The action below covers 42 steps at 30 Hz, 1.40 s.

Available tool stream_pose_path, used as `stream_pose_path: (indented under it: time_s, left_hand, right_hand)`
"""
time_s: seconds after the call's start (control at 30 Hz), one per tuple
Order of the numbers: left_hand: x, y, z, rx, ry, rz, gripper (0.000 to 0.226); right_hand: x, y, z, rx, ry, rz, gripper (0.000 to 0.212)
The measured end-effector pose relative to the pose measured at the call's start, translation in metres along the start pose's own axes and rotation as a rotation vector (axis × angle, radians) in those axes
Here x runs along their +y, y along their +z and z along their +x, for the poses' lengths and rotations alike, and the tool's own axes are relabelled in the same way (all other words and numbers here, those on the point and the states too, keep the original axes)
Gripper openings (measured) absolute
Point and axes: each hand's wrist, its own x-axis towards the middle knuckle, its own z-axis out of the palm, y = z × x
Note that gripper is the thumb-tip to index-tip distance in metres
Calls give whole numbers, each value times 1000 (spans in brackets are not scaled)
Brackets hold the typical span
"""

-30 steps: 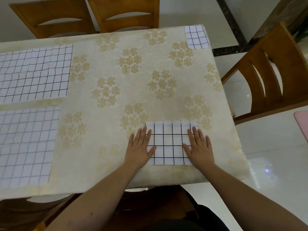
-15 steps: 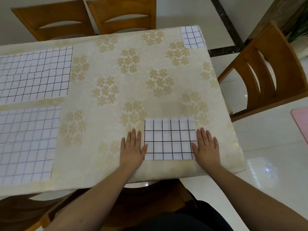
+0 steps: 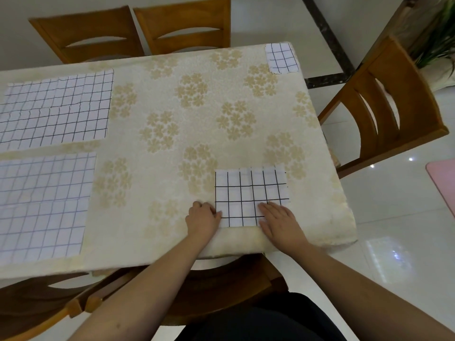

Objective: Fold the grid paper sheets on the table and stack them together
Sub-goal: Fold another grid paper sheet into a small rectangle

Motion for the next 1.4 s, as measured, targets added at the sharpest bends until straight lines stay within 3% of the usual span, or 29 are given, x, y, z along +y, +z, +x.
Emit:
stream_pose_path:
  time_s: [0.1, 0.23, 0.33, 0.5, 0.67, 0.8, 0.9, 1.0, 1.17, 1.27, 1.4]
  left_hand:
    - [7, 0, 0, -63, -51, -100, 30]
    - [10, -8, -3, -108, -60, -512, 15]
    - [15, -20, -10, -146, -72, -732, 27]
    - [24, -28, -15, -187, -23, -883, 33]
    - [47, -31, -22, -193, 130, -831, 15]
    - [68, -28, -24, -203, 251, -725, 9]
    - [83, -23, -24, -200, 306, -619, 10]
    - [99, -17, -25, -192, 349, -535, 8]
    - [119, -8, -26, -228, 418, -439, 11]
    - [127, -2, -27, -247, 474, -400, 16]
    - [120, 12, -22, -99, 637, -342, 20]
  right_hand:
    - [-4, 0, -1, -65, -7, 7, 65]
    - [-2, -2, -1, -145, -28, 0, 75]
    - [1, -3, -2, -171, -48, -4, 76]
    - [2, -4, -2, -178, -36, 33, 77]
    - [2, -7, 2, -166, 43, 258, 85]
    - [-4, -22, 8, -61, 292, 639, 52]
    - [-5, -41, 21, 90, 504, 844, 44]
    - [1, -60, 38, 116, 602, 1023, 43]
    - [21, -77, 52, -6, 580, 850, 35]
    - [35, -76, 57, -5, 542, 642, 42]
    - [48, -74, 56, 9, 513, 490, 44]
